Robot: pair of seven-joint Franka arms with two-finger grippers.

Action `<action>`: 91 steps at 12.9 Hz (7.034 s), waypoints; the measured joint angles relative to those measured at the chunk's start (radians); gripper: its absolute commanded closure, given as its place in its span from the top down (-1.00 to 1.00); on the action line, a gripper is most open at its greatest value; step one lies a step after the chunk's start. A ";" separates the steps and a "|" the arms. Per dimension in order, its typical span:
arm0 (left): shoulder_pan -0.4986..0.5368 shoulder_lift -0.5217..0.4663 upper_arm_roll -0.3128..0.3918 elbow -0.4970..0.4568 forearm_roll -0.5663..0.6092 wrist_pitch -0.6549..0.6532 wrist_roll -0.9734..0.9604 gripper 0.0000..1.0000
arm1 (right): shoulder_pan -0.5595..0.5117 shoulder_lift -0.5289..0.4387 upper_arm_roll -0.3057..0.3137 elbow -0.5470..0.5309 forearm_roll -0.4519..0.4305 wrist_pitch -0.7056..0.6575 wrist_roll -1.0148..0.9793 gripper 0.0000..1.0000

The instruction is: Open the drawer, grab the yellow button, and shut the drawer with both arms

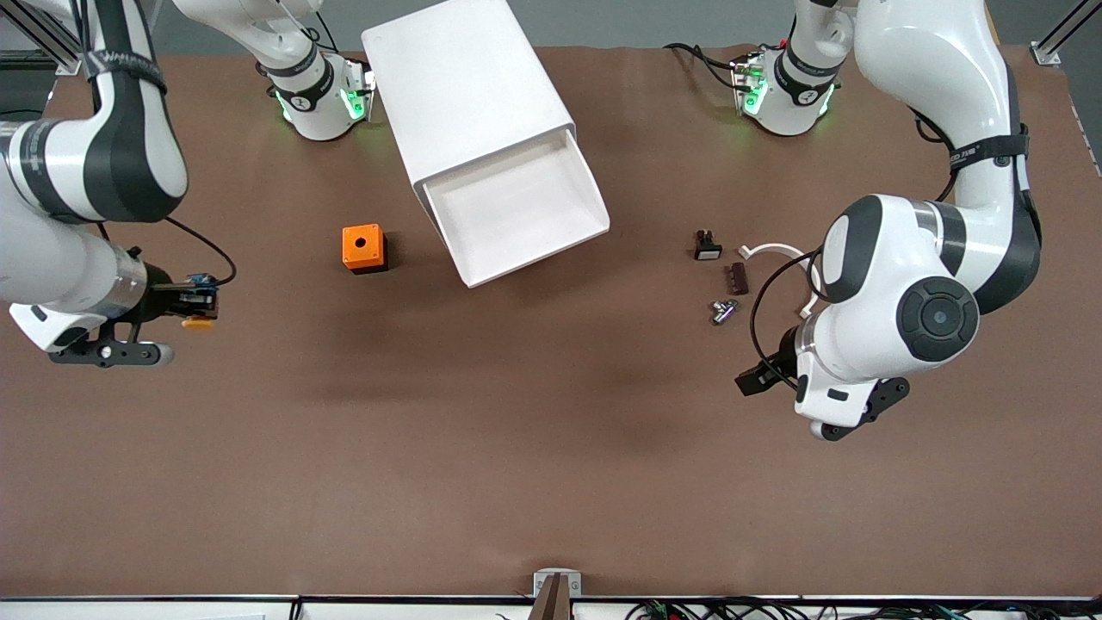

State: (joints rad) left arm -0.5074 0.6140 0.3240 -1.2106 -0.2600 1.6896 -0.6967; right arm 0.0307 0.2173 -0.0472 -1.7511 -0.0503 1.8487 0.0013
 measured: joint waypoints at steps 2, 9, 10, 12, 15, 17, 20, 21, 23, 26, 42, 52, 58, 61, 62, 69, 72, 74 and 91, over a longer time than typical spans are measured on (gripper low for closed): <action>-0.010 0.002 -0.002 -0.007 0.000 0.021 0.009 1.00 | -0.078 -0.004 -0.001 -0.140 -0.007 0.209 -0.073 -0.87; -0.042 0.020 -0.011 -0.015 0.001 0.041 0.053 1.00 | -0.174 0.160 0.000 -0.273 -0.106 0.585 -0.100 -0.85; -0.049 0.021 -0.012 -0.016 0.001 0.041 0.071 1.00 | -0.179 0.191 0.000 -0.272 -0.107 0.602 -0.100 -0.84; -0.071 0.021 -0.014 -0.018 0.002 0.042 0.146 1.00 | -0.183 0.244 0.000 -0.267 -0.107 0.614 -0.100 -0.81; -0.135 0.021 -0.018 -0.036 0.014 0.042 0.190 1.00 | -0.190 0.313 0.001 -0.251 -0.105 0.626 -0.093 -0.81; -0.220 0.020 -0.020 -0.039 0.014 0.042 0.132 1.00 | -0.199 0.325 0.002 -0.236 -0.092 0.623 -0.091 -0.76; -0.310 0.015 -0.052 -0.046 0.014 0.042 -0.034 1.00 | -0.210 0.335 0.002 -0.219 -0.074 0.618 -0.091 0.99; -0.339 0.016 -0.061 -0.055 0.013 0.042 -0.090 1.00 | -0.211 0.338 0.002 -0.215 -0.074 0.616 -0.091 1.00; -0.400 0.016 -0.072 -0.085 0.012 0.043 -0.188 1.00 | -0.212 0.343 0.002 -0.193 -0.074 0.613 -0.091 1.00; -0.471 0.016 -0.077 -0.113 -0.009 0.058 -0.266 1.00 | -0.212 0.312 0.007 -0.113 -0.074 0.448 -0.091 1.00; -0.583 0.011 -0.146 -0.142 -0.207 0.083 -0.581 1.00 | -0.060 -0.243 0.033 0.121 0.003 -0.400 0.042 1.00; -0.356 -0.030 -0.110 -0.137 0.068 0.092 -0.465 1.00 | -0.061 -0.235 0.026 0.241 0.037 -0.507 0.039 1.00; 0.013 -0.170 -0.105 -0.129 0.148 0.093 -0.181 1.00 | -0.061 -0.369 0.027 0.044 0.041 -0.338 0.040 1.00; 0.176 -0.274 -0.105 -0.128 0.149 0.054 -0.004 1.00 | -0.061 -0.401 0.026 0.045 0.041 -0.336 0.040 1.00; 0.216 -0.305 -0.105 -0.129 0.149 0.018 0.049 1.00 | -0.062 -0.404 0.025 0.051 0.041 -0.336 0.040 1.00; 0.358 -0.456 -0.116 -0.138 0.169 -0.164 0.413 1.00 | -0.063 -0.403 0.021 0.073 0.041 -0.334 0.040 1.00; 0.409 -0.515 -0.170 -0.171 0.266 -0.190 0.518 1.00 | -0.063 -0.401 0.021 0.073 0.041 -0.334 0.040 1.00; 0.450 -0.529 -0.260 -0.188 0.298 -0.191 0.518 1.00 | -0.063 -0.400 0.021 0.073 0.041 -0.334 0.040 1.00; 0.510 -0.589 -0.401 -0.275 0.281 -0.211 0.517 1.00 | -0.063 -0.398 0.022 0.073 0.041 -0.334 0.040 1.00</action>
State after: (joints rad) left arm 0.0025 0.0251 -0.0766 -1.4857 0.0210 1.4791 -0.1793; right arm -0.0324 -0.1804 -0.0249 -1.6776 -0.0096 1.5145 0.0409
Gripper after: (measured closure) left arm 0.000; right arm 0.000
